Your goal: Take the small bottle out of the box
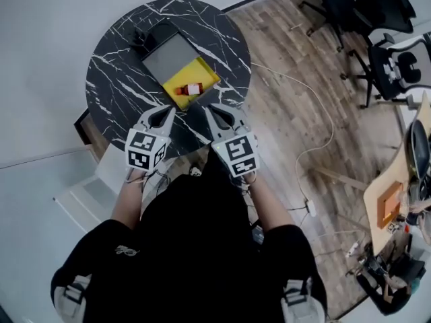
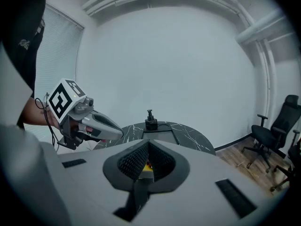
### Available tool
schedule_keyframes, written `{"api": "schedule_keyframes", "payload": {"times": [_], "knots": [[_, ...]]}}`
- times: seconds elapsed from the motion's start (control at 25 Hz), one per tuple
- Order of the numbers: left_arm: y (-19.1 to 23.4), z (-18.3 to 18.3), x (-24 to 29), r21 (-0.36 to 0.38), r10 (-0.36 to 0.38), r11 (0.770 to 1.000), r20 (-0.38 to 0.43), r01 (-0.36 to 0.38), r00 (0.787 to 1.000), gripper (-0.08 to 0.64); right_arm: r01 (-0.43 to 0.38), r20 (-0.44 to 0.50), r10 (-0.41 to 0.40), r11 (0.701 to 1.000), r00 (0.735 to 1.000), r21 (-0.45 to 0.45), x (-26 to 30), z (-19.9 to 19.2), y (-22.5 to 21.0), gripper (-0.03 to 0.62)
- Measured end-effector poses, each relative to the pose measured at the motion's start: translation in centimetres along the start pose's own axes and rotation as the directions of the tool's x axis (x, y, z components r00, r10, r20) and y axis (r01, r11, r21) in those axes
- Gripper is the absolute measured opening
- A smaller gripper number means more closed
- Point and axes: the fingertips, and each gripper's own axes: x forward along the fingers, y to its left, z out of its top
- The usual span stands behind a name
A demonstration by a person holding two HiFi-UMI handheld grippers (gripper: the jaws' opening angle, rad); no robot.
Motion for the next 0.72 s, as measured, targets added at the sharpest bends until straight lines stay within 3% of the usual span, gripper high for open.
{"api": "schedule_keyframes", "payload": {"times": [0.52, 0.72], "knots": [[1.6, -0.8, 7.8, 0.160, -0.035, 0.985, -0.194, 0.066, 0.980, -0.002, -0.067, -0.076, 0.074, 0.994, 0.994, 0.089, 4.9, -4.2, -3.7, -0.005], [1.8, -2.8, 10.1, 0.200, -0.062, 0.971, -0.315, 0.130, 0.947, -0.002, -0.065, -0.091, 0.078, 0.989, 0.993, 0.135, 6.0, -6.0, -4.3, -0.003]]}}
